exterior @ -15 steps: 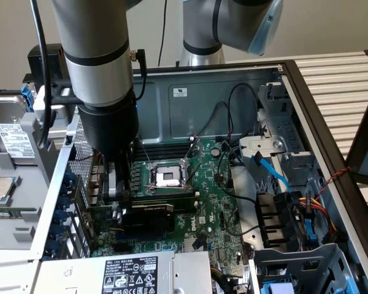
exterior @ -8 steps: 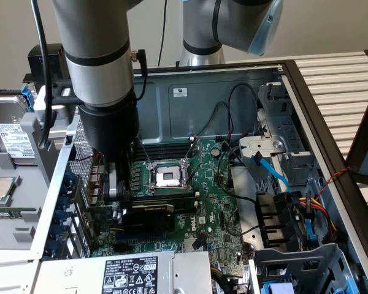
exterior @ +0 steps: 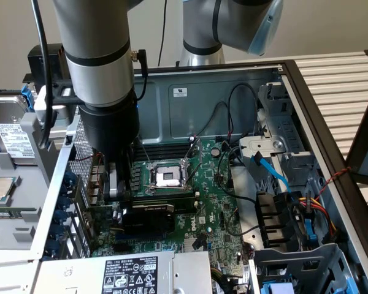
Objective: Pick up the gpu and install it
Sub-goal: 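Press down on the gpu until it lock into place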
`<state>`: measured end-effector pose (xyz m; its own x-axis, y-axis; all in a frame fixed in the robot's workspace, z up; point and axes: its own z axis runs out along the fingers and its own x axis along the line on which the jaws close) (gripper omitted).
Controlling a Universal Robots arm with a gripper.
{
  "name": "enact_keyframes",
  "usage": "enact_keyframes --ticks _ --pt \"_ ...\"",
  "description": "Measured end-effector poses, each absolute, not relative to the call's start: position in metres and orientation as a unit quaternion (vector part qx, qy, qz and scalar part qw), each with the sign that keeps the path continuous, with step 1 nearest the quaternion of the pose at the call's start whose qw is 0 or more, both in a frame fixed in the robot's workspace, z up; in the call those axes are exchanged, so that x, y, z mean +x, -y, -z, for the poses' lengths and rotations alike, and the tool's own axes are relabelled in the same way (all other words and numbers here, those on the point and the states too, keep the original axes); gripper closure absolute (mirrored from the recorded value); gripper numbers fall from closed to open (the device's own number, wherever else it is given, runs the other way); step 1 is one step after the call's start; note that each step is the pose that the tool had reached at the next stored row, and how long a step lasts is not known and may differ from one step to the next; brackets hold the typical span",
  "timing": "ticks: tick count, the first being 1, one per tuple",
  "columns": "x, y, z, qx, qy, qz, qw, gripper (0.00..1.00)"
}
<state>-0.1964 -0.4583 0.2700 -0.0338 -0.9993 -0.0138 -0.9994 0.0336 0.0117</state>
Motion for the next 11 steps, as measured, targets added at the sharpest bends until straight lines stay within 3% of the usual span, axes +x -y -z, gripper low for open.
enact_keyframes --ticks 11 --pt "-0.1969 0.4588 -0.2701 -0.695 -0.719 -0.009 0.001 0.89"
